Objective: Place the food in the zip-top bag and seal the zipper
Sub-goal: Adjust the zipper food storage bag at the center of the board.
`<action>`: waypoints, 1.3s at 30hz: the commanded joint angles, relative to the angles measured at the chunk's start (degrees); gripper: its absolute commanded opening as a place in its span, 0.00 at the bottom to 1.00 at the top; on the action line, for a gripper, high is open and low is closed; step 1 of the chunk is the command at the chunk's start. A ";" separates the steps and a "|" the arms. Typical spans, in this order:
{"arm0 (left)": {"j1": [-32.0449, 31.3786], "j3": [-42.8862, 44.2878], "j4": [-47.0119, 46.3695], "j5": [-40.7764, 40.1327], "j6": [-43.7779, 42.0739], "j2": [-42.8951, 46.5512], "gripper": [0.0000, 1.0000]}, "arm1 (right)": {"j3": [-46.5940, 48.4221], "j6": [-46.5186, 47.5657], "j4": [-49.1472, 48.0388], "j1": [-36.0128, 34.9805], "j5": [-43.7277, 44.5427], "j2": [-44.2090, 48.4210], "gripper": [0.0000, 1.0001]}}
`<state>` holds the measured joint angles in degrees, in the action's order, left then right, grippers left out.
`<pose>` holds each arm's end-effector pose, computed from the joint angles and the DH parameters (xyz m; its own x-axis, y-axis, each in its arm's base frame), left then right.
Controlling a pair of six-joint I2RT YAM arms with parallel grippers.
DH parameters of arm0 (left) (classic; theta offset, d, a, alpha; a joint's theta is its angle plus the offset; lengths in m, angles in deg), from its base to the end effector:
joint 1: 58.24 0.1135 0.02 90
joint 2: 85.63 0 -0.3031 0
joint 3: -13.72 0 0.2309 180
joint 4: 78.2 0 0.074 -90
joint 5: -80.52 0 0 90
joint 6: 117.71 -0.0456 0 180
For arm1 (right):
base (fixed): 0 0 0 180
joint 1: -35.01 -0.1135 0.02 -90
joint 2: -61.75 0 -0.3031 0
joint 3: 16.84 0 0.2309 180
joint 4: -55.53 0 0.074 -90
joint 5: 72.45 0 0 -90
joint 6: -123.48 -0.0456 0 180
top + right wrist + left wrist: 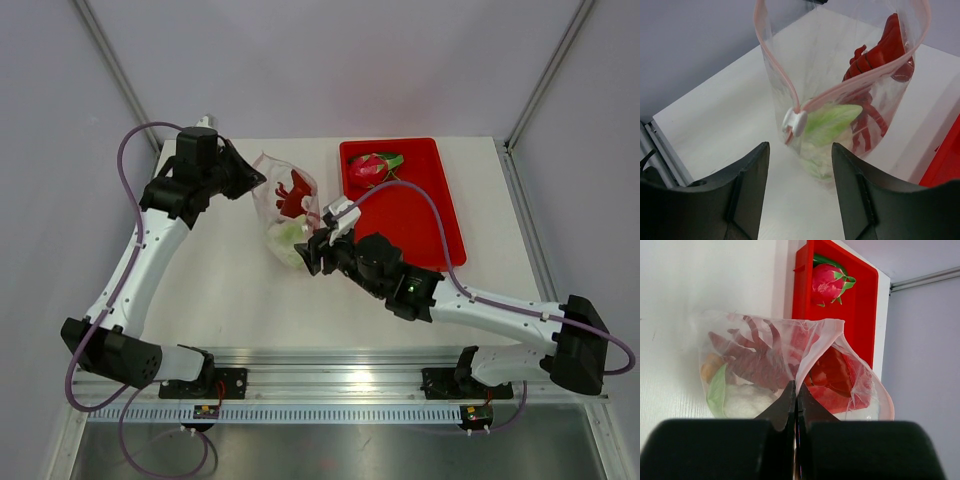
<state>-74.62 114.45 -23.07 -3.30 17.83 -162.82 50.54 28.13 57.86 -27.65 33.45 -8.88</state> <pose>0.2539 -0.0798 0.4388 -0.6149 -0.5589 -0.5564 -0.1007 0.7554 -0.6475 0.1339 0.2317 0.3749 -0.1124 -0.0222 -0.9934 -0.7217 0.6890 0.0663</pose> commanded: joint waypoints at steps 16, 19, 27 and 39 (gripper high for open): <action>0.03 -1.03 -3.69 -1.70 -0.18 4.94 0.00 | 4.11 3.05 -11.27 -1.34 10.48 -4.17 0.00; 0.03 -0.77 -3.60 -1.43 -1.94 5.64 0.14 | 4.73 1.75 -8.11 3.93 -0.75 -2.41 0.00; 1.53 7.22 0.09 -2.49 -17.74 6.17 0.87 | 14.90 6.99 9.46 20.55 -35.39 -4.33 0.00; 1.18 10.42 -6.93 42.80 -49.30 5.82 0.82 | 23.36 19.31 20.20 27.94 -55.97 -6.89 0.00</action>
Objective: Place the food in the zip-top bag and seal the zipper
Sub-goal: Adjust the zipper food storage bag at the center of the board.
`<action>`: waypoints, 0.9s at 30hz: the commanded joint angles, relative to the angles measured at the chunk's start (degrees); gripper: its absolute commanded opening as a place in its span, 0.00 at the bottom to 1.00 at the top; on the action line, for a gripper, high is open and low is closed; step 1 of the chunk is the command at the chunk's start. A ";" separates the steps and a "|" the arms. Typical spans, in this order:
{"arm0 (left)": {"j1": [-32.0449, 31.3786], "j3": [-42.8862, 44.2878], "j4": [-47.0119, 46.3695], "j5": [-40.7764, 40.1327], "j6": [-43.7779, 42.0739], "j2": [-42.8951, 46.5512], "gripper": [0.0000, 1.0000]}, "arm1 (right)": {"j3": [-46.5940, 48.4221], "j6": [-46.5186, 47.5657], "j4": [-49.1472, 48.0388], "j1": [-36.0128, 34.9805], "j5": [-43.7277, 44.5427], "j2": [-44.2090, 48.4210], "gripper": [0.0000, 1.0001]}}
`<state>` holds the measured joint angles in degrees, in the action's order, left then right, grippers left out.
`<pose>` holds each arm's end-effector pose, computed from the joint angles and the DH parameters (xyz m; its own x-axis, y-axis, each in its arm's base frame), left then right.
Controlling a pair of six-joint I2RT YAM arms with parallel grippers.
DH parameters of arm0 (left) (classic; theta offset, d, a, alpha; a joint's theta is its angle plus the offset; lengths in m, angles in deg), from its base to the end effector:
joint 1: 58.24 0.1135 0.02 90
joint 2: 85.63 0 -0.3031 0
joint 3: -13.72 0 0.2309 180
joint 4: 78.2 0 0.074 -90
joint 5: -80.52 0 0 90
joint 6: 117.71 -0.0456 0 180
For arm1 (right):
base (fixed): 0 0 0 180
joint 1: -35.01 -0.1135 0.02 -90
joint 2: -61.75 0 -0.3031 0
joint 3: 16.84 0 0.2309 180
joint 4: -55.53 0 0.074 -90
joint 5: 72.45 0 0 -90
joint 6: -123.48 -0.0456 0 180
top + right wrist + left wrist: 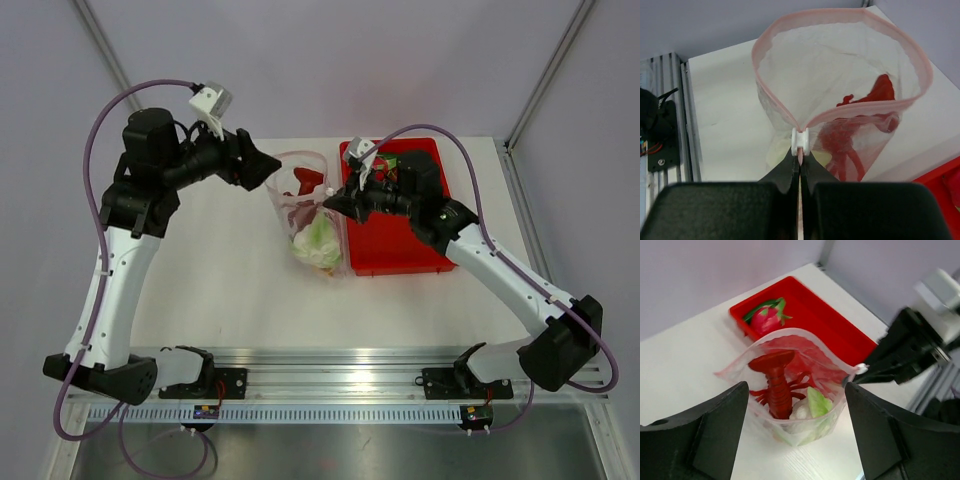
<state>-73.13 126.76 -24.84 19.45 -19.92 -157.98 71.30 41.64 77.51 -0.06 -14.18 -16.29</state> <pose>0.2015 -0.0764 0.5279 -0.3023 -0.0424 -0.9523 0.6460 0.7255 -0.2374 0.2276 0.1891 0.4273 -0.0376 -0.1739 -0.9840 -0.9246 0.3796 -0.0317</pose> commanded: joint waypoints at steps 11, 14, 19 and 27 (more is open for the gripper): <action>-8.57 -7.63 -11.51 30.48 -28.70 1.17 0.76 | -4.70 11.96 -1.22 0.53 -10.28 5.26 0.00; -10.85 -4.74 -6.85 31.63 -33.53 -0.94 0.73 | -4.87 12.23 -0.07 0.62 -12.03 6.05 0.00; -12.53 1.16 4.14 28.04 -41.10 -5.59 0.67 | -7.15 12.58 2.57 0.62 -11.62 8.60 0.00; -6.56 -7.34 -8.23 8.55 -23.38 -0.33 0.61 | -12.96 12.58 2.75 0.62 -3.78 15.20 0.00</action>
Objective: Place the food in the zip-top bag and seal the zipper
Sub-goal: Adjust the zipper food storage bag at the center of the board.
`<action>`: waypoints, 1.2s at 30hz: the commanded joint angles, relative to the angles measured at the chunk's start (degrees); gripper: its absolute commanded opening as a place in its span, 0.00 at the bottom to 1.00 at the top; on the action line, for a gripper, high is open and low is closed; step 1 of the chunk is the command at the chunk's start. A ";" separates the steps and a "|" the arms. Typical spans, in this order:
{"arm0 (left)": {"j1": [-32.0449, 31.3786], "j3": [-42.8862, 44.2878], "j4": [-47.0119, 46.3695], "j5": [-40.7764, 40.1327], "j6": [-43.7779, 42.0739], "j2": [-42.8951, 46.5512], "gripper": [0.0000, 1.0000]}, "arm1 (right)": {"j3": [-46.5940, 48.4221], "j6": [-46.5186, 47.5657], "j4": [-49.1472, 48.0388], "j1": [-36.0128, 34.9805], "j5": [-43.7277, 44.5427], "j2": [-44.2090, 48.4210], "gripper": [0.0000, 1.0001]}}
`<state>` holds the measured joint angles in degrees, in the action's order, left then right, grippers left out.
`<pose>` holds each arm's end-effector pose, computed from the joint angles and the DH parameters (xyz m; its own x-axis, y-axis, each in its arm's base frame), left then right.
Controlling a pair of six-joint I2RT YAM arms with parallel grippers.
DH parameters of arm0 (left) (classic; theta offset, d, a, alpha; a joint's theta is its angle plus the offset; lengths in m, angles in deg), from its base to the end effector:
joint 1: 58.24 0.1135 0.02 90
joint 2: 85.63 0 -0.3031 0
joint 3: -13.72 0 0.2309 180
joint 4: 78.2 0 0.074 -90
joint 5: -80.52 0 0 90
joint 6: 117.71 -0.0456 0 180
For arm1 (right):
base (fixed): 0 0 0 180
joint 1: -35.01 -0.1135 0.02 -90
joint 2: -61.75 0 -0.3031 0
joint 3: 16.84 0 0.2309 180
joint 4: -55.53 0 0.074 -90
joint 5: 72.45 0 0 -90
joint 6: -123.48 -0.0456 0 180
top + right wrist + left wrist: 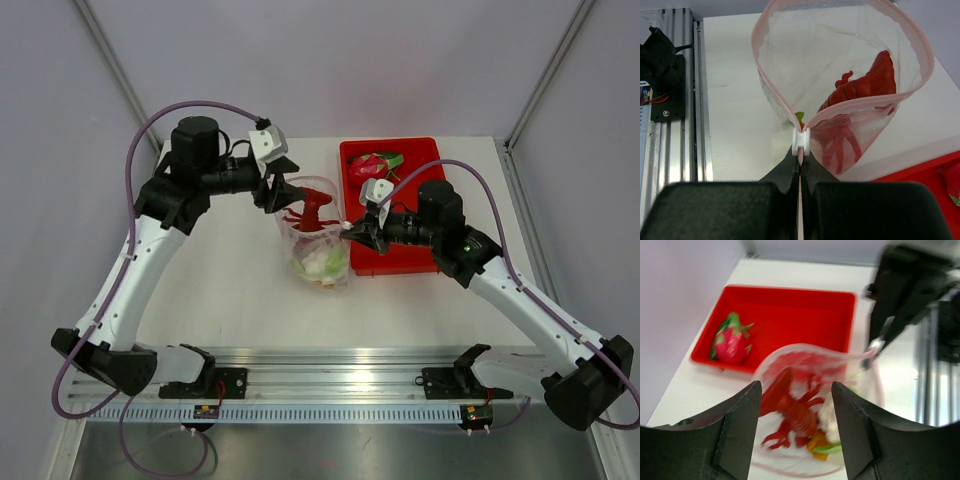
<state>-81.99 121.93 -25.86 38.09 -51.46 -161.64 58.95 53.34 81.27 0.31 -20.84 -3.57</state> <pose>0.2066 -0.1277 0.4946 0.0764 0.2632 -0.9617 0.9562 0.2539 0.1455 0.1700 0.1521 0.4020 0.1153 -0.2441 -0.9629 -0.9565 0.2344 -0.1739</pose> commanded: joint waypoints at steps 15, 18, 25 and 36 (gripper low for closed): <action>2.30 1.87 0.24 -15.23 6.18 -4.67 0.77 | -1.05 1.68 -0.04 0.24 3.06 3.27 0.00; 2.30 1.95 2.61 -13.48 4.77 -6.08 0.76 | -1.05 2.29 0.31 0.33 3.15 3.18 0.00; 2.30 0.11 5.16 -11.71 3.71 -7.14 0.54 | -2.19 2.64 -1.88 0.25 4.72 1.87 0.00; 5.98 -2.35 5.53 -19.35 6.25 -2.66 0.00 | -0.71 2.12 -14.80 1.21 8.77 -5.51 0.00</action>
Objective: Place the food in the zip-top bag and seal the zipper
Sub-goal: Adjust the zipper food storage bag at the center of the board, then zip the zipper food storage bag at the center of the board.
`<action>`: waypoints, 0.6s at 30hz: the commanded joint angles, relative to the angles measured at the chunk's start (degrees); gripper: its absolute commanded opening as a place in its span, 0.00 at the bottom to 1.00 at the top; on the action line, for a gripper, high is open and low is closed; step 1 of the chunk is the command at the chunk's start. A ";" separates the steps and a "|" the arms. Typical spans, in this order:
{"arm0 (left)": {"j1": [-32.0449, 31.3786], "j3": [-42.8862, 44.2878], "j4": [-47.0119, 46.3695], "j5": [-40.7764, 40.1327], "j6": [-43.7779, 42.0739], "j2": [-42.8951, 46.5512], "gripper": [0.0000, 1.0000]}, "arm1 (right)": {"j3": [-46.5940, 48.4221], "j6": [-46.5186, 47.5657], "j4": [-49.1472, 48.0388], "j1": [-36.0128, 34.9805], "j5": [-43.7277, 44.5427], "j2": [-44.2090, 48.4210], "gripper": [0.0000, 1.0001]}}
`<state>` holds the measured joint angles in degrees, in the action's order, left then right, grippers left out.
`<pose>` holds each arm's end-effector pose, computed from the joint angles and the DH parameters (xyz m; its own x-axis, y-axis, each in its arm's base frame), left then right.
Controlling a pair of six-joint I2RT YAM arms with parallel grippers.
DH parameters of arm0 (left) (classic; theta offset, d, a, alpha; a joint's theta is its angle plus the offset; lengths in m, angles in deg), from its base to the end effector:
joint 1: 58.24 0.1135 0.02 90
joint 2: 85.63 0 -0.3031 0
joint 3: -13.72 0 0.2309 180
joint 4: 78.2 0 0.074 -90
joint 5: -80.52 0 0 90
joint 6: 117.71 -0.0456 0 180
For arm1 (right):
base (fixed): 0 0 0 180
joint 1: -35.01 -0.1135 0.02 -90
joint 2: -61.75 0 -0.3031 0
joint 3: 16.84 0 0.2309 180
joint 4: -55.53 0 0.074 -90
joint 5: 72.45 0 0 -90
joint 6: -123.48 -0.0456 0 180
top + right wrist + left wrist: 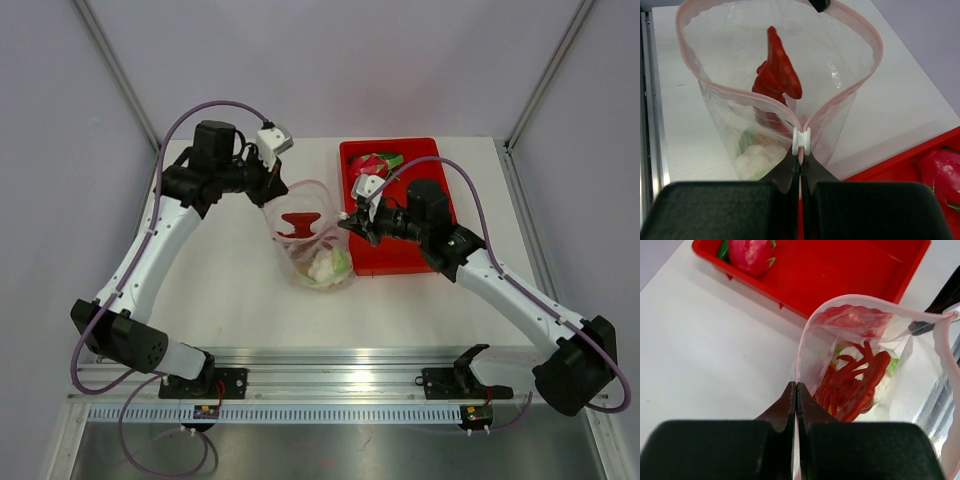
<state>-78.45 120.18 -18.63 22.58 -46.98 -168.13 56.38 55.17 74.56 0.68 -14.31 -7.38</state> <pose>0.2572 -0.1205 0.4422 -0.2855 0.4032 -0.8694 0.8390 0.5436 -0.0234 0.1939 0.1616 0.3841 0.1349 -0.2880 -0.9481 -0.9151 0.3307 -0.2306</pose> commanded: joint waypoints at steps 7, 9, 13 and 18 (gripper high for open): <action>6.41 -7.19 -7.42 -7.88 3.27 15.69 0.00 | 8.10 1.51 -17.41 1.37 -0.05 -11.28 0.00; 6.41 -7.90 -7.33 -7.62 2.66 18.42 0.00 | 9.43 0.90 -18.20 1.45 0.30 -13.05 0.00; 6.41 -5.45 -5.94 -4.05 2.75 20.10 0.68 | 11.28 0.46 -19.35 1.46 -1.35 -15.86 0.00; 5.54 -0.26 -5.84 10.64 1.87 18.09 0.80 | 12.51 0.10 -17.60 1.46 -5.31 -16.22 0.00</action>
<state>-72.17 116.31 -21.82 22.68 -44.27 -148.52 65.03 55.52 60.79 1.71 -16.21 -24.49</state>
